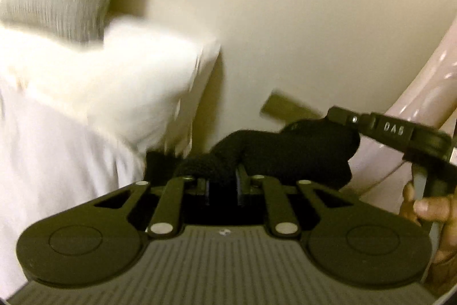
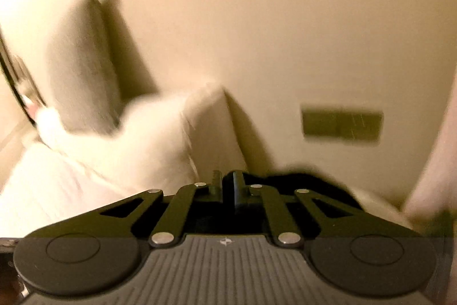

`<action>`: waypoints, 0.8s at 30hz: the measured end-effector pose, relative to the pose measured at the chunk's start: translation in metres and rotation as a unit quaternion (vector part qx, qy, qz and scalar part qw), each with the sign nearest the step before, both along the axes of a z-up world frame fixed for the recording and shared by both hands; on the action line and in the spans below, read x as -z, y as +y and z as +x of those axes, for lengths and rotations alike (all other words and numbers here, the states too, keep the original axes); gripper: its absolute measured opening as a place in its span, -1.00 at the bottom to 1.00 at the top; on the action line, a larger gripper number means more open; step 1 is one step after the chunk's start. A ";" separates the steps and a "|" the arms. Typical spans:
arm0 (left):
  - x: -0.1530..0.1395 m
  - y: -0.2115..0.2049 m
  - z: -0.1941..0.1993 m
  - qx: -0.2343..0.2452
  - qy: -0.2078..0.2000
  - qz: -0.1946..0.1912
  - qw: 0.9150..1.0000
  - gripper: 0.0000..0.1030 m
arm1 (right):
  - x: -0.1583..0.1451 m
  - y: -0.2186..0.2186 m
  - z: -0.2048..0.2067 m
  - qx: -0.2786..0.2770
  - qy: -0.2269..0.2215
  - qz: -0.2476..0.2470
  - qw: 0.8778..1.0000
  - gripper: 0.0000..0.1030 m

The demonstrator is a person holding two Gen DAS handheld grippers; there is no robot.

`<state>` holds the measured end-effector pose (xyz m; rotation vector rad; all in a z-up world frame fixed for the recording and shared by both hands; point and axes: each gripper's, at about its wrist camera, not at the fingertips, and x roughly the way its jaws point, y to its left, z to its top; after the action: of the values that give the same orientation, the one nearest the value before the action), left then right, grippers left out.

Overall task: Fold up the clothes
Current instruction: 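Lift the black garment with both grippers and carry it over the bed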

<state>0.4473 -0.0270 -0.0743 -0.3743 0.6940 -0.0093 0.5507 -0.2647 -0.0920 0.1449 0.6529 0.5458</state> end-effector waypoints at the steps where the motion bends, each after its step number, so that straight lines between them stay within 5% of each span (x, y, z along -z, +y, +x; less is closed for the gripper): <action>1: -0.014 0.001 -0.004 0.000 -0.016 -0.001 1.000 -0.76 | -0.016 0.000 -0.002 -0.008 -0.022 0.014 1.000 -0.96; 3: -0.044 0.001 -0.015 0.005 -0.047 -0.003 0.999 -0.78 | -0.059 0.000 -0.010 -0.044 -0.086 0.075 0.992 -0.97; 6: -0.068 -0.005 -0.026 0.005 -0.067 0.009 0.998 -0.82 | -0.127 0.025 -0.018 -0.098 -0.151 0.059 0.982 -1.00; 9: -0.065 -0.008 -0.033 -0.008 -0.052 0.018 0.998 -0.82 | -0.143 0.026 -0.004 -0.085 -0.093 0.078 0.989 -0.85; 11: -0.051 -0.004 -0.041 -0.017 -0.039 0.006 0.999 -0.83 | -0.120 0.014 0.013 -0.065 -0.010 0.086 0.994 0.35; 13: -0.037 0.000 -0.049 -0.033 -0.026 0.001 0.999 -0.83 | -0.077 -0.004 0.024 -0.035 0.074 0.077 0.994 0.76; 19: -0.009 0.013 -0.053 -0.056 0.009 -0.011 0.998 -0.82 | 0.067 -0.053 0.029 0.050 0.268 0.074 0.959 0.72; 24: 0.016 0.023 -0.045 -0.054 0.038 -0.008 0.998 -0.75 | 0.108 -0.051 0.043 0.063 0.313 0.153 0.935 0.74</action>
<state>0.4026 -0.0044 -0.0901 -0.4300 0.7489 0.1031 0.5939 -0.3161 -0.1996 0.6690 1.1665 0.4730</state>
